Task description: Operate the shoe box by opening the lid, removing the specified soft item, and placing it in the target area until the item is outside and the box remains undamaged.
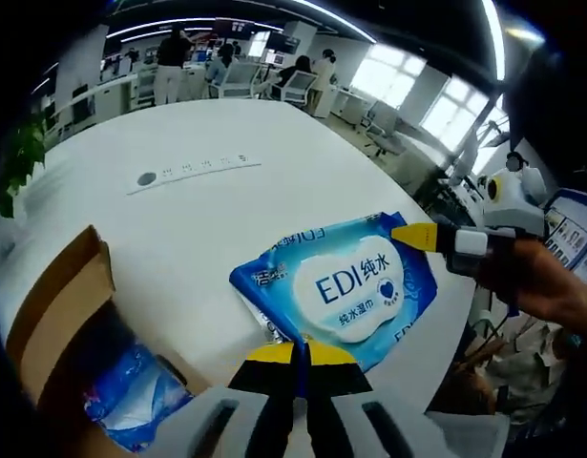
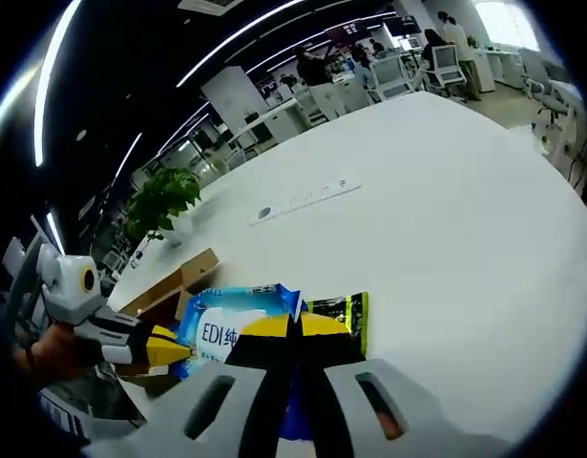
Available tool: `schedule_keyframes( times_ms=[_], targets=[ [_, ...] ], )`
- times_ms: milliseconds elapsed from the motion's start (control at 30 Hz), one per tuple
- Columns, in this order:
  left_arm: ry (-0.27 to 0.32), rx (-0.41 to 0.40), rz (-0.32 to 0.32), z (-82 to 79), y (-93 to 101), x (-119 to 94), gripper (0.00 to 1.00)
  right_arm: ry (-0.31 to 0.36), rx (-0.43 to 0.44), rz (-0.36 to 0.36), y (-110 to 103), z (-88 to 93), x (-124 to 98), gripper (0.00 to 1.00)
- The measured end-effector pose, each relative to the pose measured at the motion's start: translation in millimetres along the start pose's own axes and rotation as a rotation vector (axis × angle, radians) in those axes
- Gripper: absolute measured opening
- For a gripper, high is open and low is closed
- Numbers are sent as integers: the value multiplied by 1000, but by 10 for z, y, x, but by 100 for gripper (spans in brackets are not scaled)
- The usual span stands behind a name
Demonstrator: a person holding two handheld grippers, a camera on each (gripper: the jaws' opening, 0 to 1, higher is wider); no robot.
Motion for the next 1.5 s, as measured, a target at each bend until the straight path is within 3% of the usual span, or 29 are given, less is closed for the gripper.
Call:
schedule_keyframes(
  times_ms=[233, 900, 1000, 1300, 1500],
  targets=[
    [-1, -25, -6, -83, -61, 96, 1, -16, -13, -4, 75, -105, 107, 0],
    [-103, -59, -36, -78, -143, 554, 1, -103, 52, 5, 432, 47, 457, 0],
    [-109, -61, -38, -75, -163, 583, 1, -120, 93, -12, 533, 71, 529, 0],
    [-160, -73, -70, -30, -243, 710, 2, -158, 86, 0, 558, 180, 687, 0],
    [-161, -71, -70, -42, -253, 698, 2, -156, 74, 2, 554, 146, 689, 1]
  ],
)
Point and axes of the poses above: the point that each gripper's makers call its tool centre point, and the gripper's own axes: x roughly forward along the fingers, y roughly to its right, z roughly out of its underside, the point moved 10 cm from there along -x, roughly backward along the fingers, and after that the axes turned 10 degrees about -y, right-handed, at the moved point
